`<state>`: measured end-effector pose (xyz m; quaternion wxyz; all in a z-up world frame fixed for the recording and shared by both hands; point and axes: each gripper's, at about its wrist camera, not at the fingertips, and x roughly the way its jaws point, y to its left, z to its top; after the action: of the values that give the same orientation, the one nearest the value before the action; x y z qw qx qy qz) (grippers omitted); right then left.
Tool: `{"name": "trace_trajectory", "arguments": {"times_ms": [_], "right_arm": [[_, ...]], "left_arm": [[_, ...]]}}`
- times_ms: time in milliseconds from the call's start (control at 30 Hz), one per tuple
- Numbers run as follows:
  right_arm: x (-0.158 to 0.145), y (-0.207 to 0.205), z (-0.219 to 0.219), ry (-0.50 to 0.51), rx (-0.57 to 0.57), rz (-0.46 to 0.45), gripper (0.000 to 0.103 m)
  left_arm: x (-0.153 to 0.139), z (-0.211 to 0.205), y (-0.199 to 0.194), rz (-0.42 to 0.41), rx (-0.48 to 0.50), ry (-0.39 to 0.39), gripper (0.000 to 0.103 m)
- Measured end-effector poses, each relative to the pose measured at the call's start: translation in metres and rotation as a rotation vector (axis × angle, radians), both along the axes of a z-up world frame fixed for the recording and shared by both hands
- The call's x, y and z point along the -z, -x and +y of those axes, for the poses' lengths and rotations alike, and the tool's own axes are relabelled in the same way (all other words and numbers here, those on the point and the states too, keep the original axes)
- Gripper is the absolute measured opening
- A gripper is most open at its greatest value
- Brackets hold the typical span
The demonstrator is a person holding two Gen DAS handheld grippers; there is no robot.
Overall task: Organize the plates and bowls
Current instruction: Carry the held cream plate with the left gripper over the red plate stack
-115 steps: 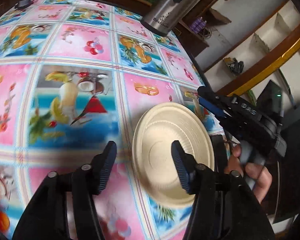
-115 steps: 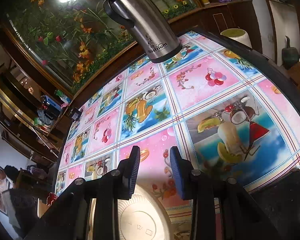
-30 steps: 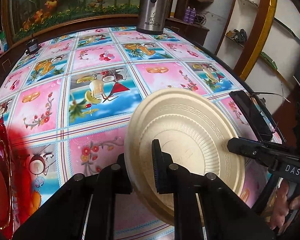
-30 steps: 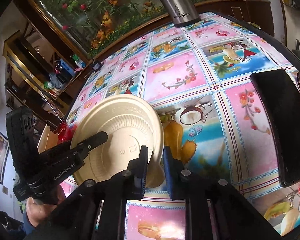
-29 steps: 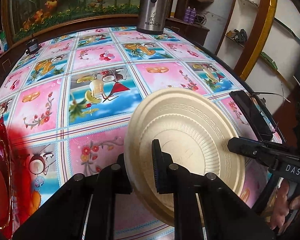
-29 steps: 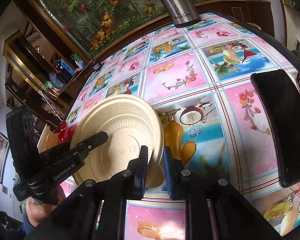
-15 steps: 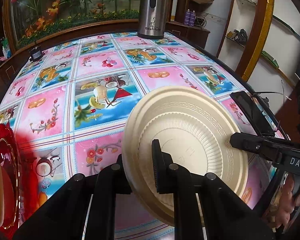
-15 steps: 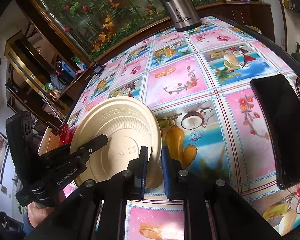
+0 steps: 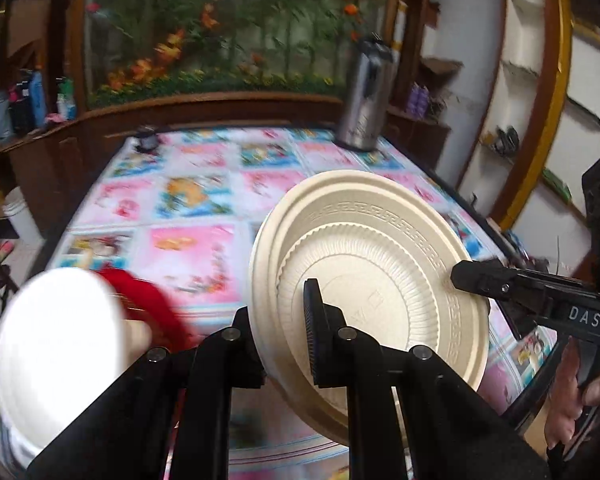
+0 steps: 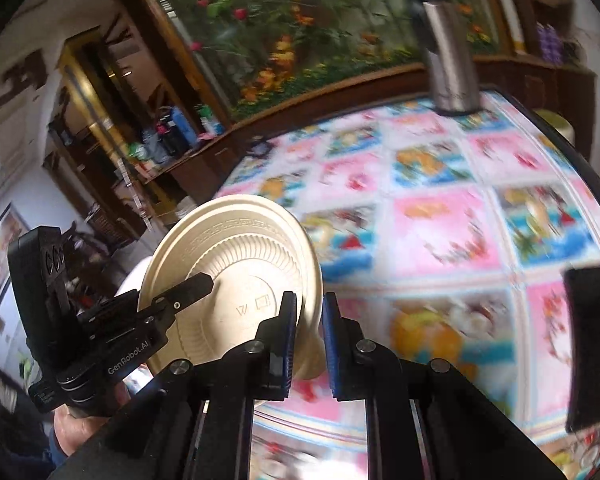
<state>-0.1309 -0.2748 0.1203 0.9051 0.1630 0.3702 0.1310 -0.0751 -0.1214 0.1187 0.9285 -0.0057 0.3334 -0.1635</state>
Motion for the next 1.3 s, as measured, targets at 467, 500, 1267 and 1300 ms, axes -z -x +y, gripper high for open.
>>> {"name": "trace_trajectory", "arguments": {"times_ms": [467,500,1267,1300], "right_arm": [[-0.037,-0.063,0.168,0.018,-0.309,-0.019,0.01],[-0.035,-0.068,0.179,0.017,-0.325,-0.005,0.01],[0.006,-0.085,0.226,0.107,-0.369,0.089,0.011],[0.006,-0.085,0.226,0.105,-0.368,0.091,0.011]], "left_arm": [[-0.005,0.155,0.018,-0.013,-0.317,0.073,0.012],[-0.001,0.164,0.018,-0.004,-0.334,0.086,0.012],[0.038,0.19,0.018,0.078,-0.385,0.136,0.012],[0.037,0.19,0.018,0.079,-0.385,0.135,0.012]]}}
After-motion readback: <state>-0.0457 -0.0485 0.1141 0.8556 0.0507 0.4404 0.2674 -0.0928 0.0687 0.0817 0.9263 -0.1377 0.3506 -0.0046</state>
